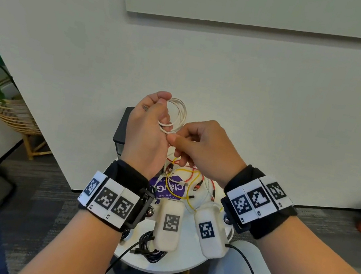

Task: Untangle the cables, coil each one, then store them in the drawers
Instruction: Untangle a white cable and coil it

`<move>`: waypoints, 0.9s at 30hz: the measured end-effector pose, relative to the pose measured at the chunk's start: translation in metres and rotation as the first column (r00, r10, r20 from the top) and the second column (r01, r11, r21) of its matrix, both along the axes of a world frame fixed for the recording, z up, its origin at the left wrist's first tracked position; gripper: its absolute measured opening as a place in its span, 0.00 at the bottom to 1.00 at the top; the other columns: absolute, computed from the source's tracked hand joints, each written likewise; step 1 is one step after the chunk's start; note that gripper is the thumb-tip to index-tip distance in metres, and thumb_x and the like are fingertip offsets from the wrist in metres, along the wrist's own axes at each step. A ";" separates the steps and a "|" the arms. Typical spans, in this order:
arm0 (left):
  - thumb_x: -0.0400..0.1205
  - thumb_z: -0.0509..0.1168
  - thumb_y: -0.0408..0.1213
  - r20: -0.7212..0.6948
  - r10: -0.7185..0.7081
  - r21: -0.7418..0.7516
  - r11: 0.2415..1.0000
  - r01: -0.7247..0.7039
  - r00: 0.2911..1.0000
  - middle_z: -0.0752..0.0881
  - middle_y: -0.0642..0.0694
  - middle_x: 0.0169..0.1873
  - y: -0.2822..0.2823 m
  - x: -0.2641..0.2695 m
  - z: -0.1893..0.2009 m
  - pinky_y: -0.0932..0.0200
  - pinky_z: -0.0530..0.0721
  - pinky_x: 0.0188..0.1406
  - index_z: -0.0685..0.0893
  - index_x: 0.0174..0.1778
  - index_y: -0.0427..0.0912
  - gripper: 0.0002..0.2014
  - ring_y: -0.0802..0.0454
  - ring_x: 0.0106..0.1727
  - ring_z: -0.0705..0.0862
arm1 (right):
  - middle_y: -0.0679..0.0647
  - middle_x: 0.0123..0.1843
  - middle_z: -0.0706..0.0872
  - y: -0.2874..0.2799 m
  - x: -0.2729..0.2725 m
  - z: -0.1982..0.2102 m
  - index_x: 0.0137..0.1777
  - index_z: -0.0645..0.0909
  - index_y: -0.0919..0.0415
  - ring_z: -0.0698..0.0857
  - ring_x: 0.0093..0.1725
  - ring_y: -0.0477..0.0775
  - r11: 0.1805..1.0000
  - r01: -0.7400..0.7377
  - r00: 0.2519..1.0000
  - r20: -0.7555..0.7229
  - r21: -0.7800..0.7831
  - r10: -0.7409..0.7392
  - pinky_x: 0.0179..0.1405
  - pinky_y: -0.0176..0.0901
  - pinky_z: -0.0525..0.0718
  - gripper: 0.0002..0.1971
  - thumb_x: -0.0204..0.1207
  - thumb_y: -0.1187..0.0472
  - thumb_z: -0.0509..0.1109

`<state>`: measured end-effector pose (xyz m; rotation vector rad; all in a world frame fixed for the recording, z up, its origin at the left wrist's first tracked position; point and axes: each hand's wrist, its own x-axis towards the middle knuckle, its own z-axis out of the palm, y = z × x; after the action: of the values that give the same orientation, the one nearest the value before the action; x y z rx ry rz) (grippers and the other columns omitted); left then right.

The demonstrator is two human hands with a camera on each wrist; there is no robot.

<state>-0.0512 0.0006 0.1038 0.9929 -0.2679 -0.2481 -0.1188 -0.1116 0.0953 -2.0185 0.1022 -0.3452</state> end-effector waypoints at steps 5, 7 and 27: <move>0.90 0.56 0.28 0.010 -0.030 0.002 1.000 0.030 0.999 0.71 0.53 0.25 0.004 -0.001 -0.002 0.55 0.68 0.37 0.81 0.55 0.40 0.09 0.57 0.29 0.69 | 0.57 0.27 0.83 0.002 -0.005 0.006 0.35 0.85 0.64 0.78 0.24 0.48 0.996 0.011 0.989 0.151 -0.088 0.002 0.30 0.41 0.76 0.12 0.80 0.60 0.75; 0.90 0.56 0.27 0.020 -0.043 0.003 0.999 0.043 0.999 0.71 0.53 0.25 0.004 -0.004 0.000 0.57 0.70 0.36 0.81 0.55 0.40 0.09 0.57 0.29 0.69 | 0.56 0.27 0.79 0.002 -0.005 0.007 0.35 0.83 0.63 0.73 0.25 0.46 0.997 0.013 0.984 0.176 -0.080 0.002 0.32 0.43 0.73 0.12 0.81 0.61 0.74; 0.90 0.55 0.28 0.019 -0.170 -0.089 0.981 0.172 0.985 0.69 0.50 0.27 0.004 -0.003 0.003 0.56 0.72 0.38 0.79 0.55 0.39 0.08 0.56 0.30 0.69 | 0.58 0.45 0.84 0.009 0.004 -0.004 0.57 0.73 0.60 0.87 0.33 0.53 0.929 0.198 0.963 0.117 0.312 -0.245 0.27 0.44 0.84 0.15 0.82 0.53 0.73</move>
<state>-0.0544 0.0043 0.1065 0.8833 -0.3730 -0.3836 -0.1147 -0.1029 0.0917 -1.6770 0.2723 -0.5929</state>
